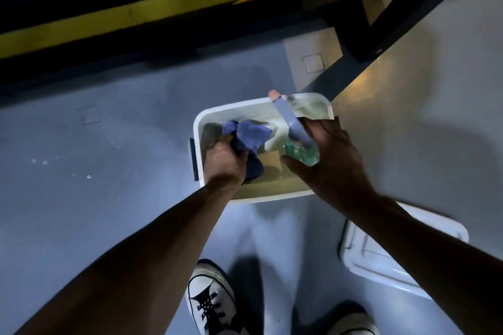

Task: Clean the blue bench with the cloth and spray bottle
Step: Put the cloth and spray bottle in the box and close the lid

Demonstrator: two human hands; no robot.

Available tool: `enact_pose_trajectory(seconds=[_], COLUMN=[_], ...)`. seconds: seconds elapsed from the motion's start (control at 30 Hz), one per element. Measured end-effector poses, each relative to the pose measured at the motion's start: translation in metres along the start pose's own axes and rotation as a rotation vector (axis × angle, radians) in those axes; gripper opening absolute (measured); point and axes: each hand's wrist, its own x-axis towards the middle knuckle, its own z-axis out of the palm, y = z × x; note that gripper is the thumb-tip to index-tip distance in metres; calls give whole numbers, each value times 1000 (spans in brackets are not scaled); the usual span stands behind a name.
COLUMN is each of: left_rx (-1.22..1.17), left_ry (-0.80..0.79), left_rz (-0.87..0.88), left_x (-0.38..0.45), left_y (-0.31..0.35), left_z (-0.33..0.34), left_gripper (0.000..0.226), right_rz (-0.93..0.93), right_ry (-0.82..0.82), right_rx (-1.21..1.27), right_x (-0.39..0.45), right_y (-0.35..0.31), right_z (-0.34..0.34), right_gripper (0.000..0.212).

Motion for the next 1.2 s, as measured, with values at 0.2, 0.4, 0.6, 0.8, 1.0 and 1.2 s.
enact_pose_trajectory(seconds=[0.2,0.4,0.6,0.8,1.0,1.2], left_rx=[-119,-254,-459,-502,-413,-364], left_ry=[-20,53,47,41,17,-137], left_rz=[-6,39,44,27,96,171], left_x=[-17,-54,-48,-51,-93,-150], left_y=[-2,-22,-42,-41,9,64], left_z=[-8,-37,-35,-37,-32,33], left_gripper=[37,13,9,9,8,8], right_rz=[-14,-38,-60,-41,62,455], right_ry=[-62,-228,-287,-290,26,152], right_rx=[-287,-518,-687,-617,-221,115], right_x=[13,28,54,46,-16,-103], right_y=[2,-6,-5,-7,-5,63], right_z=[40,60,93,94,14,-43], right_gripper=[74,75,58,73,50,30])
